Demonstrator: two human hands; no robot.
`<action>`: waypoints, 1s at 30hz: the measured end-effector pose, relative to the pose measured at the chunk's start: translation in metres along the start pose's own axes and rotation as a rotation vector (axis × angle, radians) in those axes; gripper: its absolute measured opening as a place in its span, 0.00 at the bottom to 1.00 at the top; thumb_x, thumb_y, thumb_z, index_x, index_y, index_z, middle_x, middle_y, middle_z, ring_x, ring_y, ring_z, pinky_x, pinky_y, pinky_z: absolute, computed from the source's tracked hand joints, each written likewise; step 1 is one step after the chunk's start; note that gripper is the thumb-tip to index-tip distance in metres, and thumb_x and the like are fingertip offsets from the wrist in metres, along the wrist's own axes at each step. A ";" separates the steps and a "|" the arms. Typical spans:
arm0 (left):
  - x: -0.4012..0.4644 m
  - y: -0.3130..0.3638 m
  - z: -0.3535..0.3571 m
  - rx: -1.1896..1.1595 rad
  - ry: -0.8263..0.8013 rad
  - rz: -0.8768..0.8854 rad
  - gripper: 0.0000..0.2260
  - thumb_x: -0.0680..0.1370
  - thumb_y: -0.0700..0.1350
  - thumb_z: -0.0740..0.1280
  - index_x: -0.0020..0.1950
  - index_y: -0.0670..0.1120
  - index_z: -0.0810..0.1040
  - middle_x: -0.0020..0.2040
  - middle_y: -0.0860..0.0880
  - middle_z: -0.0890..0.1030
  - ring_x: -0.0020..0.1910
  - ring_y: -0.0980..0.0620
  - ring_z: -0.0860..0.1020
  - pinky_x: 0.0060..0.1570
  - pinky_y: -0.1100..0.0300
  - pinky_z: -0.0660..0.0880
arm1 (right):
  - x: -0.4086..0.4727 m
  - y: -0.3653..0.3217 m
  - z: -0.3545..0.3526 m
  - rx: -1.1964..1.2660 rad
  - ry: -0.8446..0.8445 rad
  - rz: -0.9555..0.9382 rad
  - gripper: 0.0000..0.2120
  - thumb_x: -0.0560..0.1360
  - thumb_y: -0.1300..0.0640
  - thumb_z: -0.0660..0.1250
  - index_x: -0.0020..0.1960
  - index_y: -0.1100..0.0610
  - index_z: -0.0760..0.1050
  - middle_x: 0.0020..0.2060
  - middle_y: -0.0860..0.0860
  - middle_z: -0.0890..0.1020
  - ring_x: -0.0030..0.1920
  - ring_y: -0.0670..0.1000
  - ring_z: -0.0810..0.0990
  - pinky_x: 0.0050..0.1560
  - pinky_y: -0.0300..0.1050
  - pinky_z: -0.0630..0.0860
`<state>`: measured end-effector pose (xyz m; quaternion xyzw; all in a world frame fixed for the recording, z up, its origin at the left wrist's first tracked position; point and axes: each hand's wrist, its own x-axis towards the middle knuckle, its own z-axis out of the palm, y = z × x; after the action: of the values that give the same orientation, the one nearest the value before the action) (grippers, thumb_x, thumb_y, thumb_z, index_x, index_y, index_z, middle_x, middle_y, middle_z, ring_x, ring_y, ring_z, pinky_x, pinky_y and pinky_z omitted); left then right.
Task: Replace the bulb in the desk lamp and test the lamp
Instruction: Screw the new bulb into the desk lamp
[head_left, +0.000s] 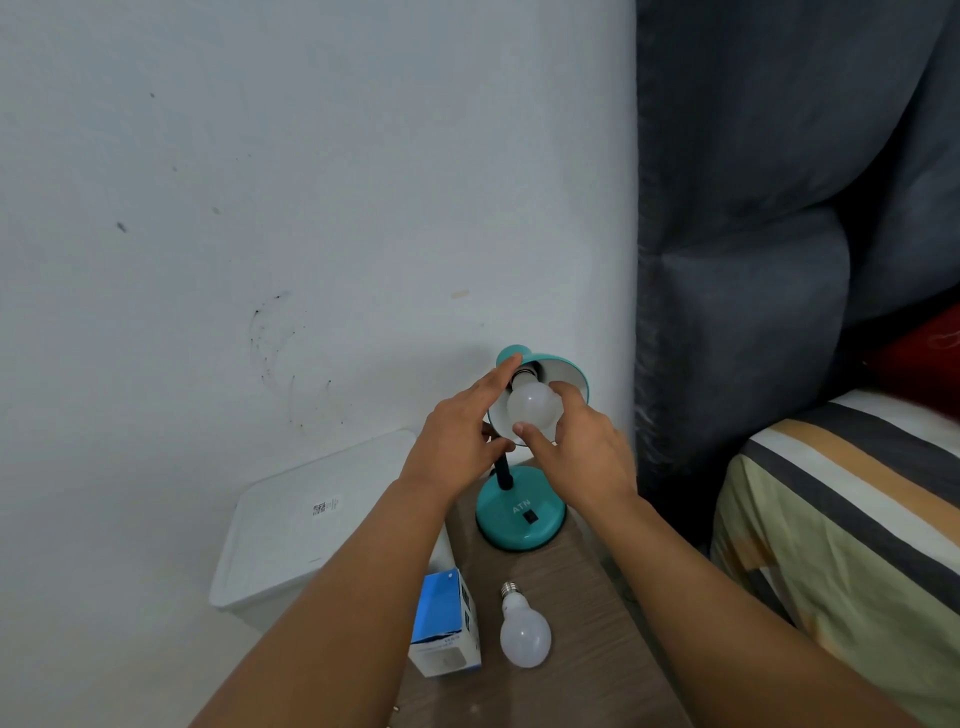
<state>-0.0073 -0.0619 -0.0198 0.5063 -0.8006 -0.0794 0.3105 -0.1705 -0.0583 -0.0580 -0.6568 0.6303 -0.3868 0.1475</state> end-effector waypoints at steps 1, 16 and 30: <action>0.000 0.000 0.000 0.000 0.001 0.001 0.41 0.72 0.39 0.76 0.78 0.61 0.59 0.65 0.50 0.79 0.53 0.53 0.82 0.50 0.77 0.71 | 0.000 0.000 0.001 0.011 -0.009 0.027 0.29 0.73 0.33 0.62 0.69 0.45 0.61 0.46 0.51 0.82 0.47 0.54 0.82 0.44 0.50 0.79; 0.000 0.001 0.001 0.002 -0.002 -0.015 0.42 0.72 0.39 0.76 0.78 0.62 0.59 0.66 0.51 0.78 0.53 0.54 0.82 0.49 0.78 0.70 | -0.003 -0.002 -0.001 -0.042 0.049 -0.060 0.28 0.74 0.39 0.66 0.71 0.45 0.64 0.58 0.49 0.78 0.54 0.53 0.78 0.46 0.49 0.76; -0.004 0.017 -0.005 0.164 -0.111 -0.118 0.50 0.71 0.49 0.77 0.77 0.67 0.41 0.80 0.50 0.57 0.75 0.48 0.64 0.68 0.51 0.70 | -0.017 -0.003 -0.013 -0.049 0.032 -0.071 0.32 0.74 0.39 0.67 0.74 0.43 0.59 0.59 0.48 0.76 0.57 0.51 0.75 0.50 0.48 0.77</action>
<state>-0.0165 -0.0491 -0.0105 0.5712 -0.7892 -0.0595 0.2178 -0.1755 -0.0381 -0.0529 -0.6761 0.6180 -0.3866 0.1074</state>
